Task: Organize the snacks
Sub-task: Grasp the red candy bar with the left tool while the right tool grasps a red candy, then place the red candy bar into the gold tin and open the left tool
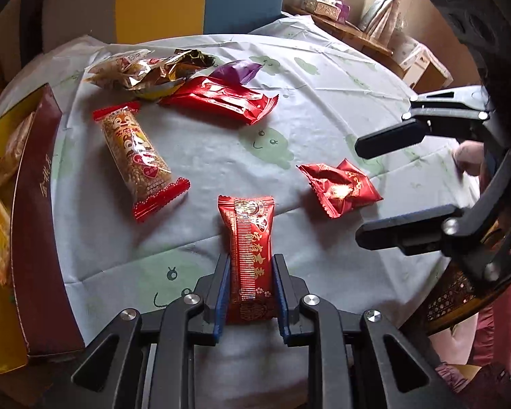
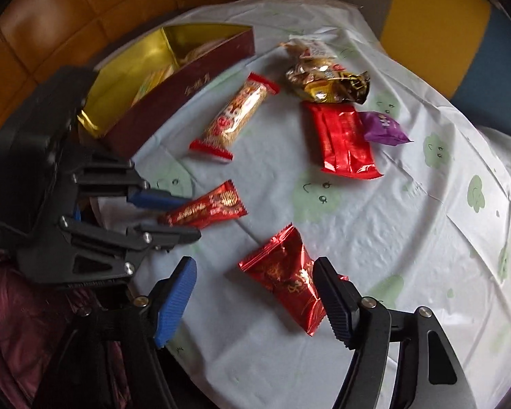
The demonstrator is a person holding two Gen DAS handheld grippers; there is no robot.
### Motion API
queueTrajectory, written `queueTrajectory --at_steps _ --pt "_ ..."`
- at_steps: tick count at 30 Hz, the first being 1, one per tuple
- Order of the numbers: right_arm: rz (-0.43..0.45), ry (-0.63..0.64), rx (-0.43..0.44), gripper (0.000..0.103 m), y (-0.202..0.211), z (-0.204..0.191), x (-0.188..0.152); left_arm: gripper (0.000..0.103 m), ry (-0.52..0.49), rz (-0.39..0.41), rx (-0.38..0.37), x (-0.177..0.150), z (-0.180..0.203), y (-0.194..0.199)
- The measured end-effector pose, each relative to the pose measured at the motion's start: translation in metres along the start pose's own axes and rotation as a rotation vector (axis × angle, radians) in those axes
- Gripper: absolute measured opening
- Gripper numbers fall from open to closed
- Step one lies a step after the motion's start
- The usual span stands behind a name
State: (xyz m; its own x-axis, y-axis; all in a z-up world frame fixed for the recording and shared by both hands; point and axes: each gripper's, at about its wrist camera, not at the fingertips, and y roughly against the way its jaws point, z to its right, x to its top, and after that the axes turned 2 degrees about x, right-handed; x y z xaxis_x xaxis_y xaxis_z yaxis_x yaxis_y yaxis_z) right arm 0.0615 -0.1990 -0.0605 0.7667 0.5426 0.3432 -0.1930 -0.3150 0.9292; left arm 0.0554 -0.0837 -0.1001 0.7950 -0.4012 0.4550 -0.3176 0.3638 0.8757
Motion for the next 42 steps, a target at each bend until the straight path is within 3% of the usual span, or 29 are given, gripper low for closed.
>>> queueTrajectory --at_steps 6,9,11,20,24,30,35,39,42 --pt "-0.081 0.049 -0.087 0.067 -0.014 0.007 -0.003 0.024 0.028 0.008 -0.03 0.001 -0.005 -0.001" --pt "-0.106 0.063 -0.105 0.046 -0.023 0.007 -0.005 0.025 0.031 0.015 -0.033 -0.001 -0.005 0.001" --pt "-0.105 0.055 -0.119 0.039 -0.03 0.009 -0.003 0.025 0.033 0.018 -0.034 -0.001 -0.006 0.001" --pt "-0.022 -0.137 -0.032 0.041 -0.035 0.044 0.007 0.024 0.024 0.03 -0.017 -0.003 -0.003 0.004" --pt "-0.023 -0.124 -0.049 0.041 -0.037 0.046 0.006 0.023 0.013 0.048 -0.003 -0.002 0.001 0.009" --pt "-0.022 -0.105 -0.076 0.041 -0.038 0.038 0.0 0.023 0.033 0.147 -0.064 0.002 -0.009 0.048" --pt "-0.021 -0.12 -0.07 0.042 -0.036 0.046 0.0 0.023 0.144 0.243 -0.063 0.007 -0.047 0.091" --pt "-0.02 -0.097 -0.094 0.042 -0.041 0.033 -0.001 0.023 0.304 0.304 -0.025 0.007 -0.099 0.122" --pt "-0.018 -0.065 -0.12 0.042 -0.043 0.023 -0.002 0.023 0.436 0.296 0.018 0.008 -0.144 0.129"
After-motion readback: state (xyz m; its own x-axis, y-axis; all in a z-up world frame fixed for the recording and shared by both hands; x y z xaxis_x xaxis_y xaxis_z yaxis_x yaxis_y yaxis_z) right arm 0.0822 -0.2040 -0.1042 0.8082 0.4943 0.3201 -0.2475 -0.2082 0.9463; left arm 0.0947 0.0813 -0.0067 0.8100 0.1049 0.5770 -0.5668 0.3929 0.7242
